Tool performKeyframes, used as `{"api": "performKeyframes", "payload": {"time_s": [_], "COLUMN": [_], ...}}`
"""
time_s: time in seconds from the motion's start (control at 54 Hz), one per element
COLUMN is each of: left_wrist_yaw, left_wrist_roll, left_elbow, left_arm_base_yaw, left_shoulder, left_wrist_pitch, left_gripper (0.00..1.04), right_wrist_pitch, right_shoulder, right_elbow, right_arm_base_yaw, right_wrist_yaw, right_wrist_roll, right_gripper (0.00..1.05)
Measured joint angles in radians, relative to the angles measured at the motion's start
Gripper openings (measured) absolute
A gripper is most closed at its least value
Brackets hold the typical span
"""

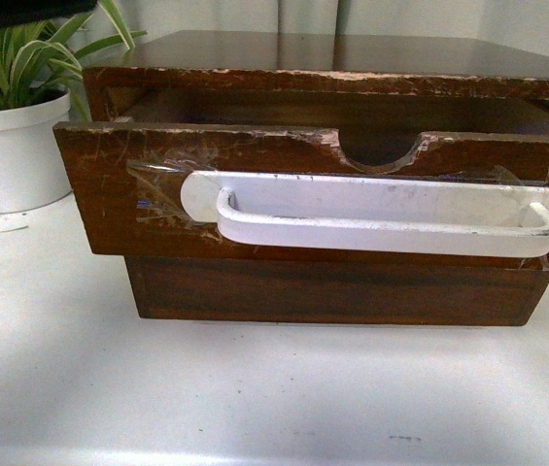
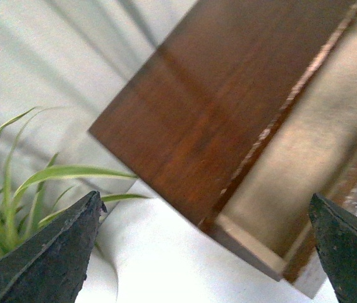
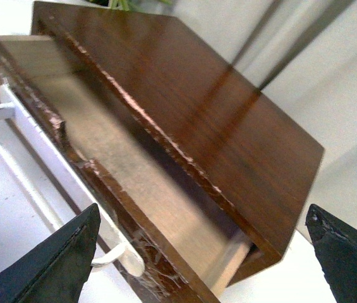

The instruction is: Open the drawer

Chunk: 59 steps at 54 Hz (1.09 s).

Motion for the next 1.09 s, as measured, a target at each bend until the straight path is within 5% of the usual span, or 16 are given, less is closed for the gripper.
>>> {"api": "performKeyframes", "payload": {"time_s": [0.259, 0.481, 1.093], "left_wrist_yaw": [-0.156, -0.242, -0.248], "left_wrist_roll": [-0.314, -0.538, -0.768], "left_elbow": [-0.202, -0.43, -0.591], "left_arm_base_yaw": [0.109, 0.154, 0.213], "left_shoulder": [-0.154, -0.351, -0.693], "left_wrist_pitch": [0.175, 0.164, 0.013], "left_gripper": [0.98, 0.98, 0.98], "right_wrist_pitch": [0.151, 0.233, 0.107], "right_shoulder": [-0.18, -0.366, -0.696], "right_elbow": [-0.168, -0.322, -0.53], "right_arm_base_yaw": [-0.07, -0.143, -0.24], "right_wrist_yaw": [0.139, 0.23, 0.296], "right_wrist_roll": [0.205, 0.388, 0.606], "right_gripper": [0.96, 0.96, 0.96]}}
